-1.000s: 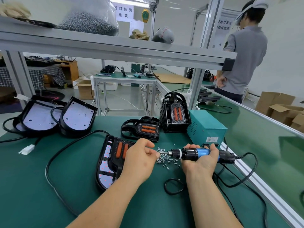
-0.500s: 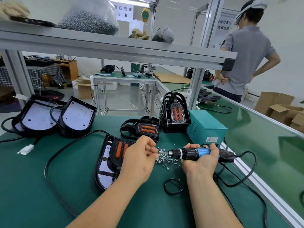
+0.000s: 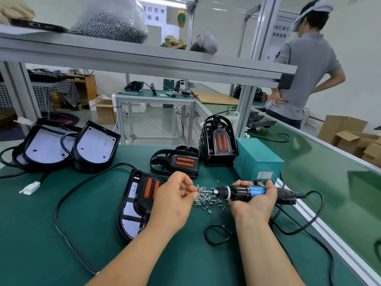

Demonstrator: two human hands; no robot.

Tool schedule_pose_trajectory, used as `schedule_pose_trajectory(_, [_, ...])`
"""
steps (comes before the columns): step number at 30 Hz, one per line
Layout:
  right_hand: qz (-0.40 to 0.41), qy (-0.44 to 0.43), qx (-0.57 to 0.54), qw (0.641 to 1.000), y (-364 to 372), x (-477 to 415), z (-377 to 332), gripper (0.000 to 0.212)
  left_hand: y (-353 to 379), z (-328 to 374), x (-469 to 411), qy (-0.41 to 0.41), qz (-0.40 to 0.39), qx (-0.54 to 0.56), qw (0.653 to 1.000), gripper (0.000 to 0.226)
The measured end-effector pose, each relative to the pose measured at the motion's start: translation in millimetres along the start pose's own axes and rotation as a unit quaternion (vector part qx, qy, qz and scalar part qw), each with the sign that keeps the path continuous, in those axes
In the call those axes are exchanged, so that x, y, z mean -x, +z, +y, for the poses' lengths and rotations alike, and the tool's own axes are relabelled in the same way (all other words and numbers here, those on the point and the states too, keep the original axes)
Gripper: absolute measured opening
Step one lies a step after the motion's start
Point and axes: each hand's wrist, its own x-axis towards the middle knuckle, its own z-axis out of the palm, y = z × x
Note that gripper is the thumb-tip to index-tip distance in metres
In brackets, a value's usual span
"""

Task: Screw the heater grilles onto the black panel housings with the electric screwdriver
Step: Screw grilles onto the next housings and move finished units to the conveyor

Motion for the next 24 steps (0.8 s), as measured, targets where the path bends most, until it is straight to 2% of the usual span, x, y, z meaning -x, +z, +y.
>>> schedule_pose_trajectory(12, [-0.002,0.006,0.01,1.0,0,2,4,0.026,0,2,0,-0.069,-0.022,0.112,0.991,0.025])
schedule_pose_trajectory(24, [-0.013,0.003,0.003,1.0,0,1,4,0.027,-1,8,2,-0.1,-0.037,0.126,0.986,0.023])
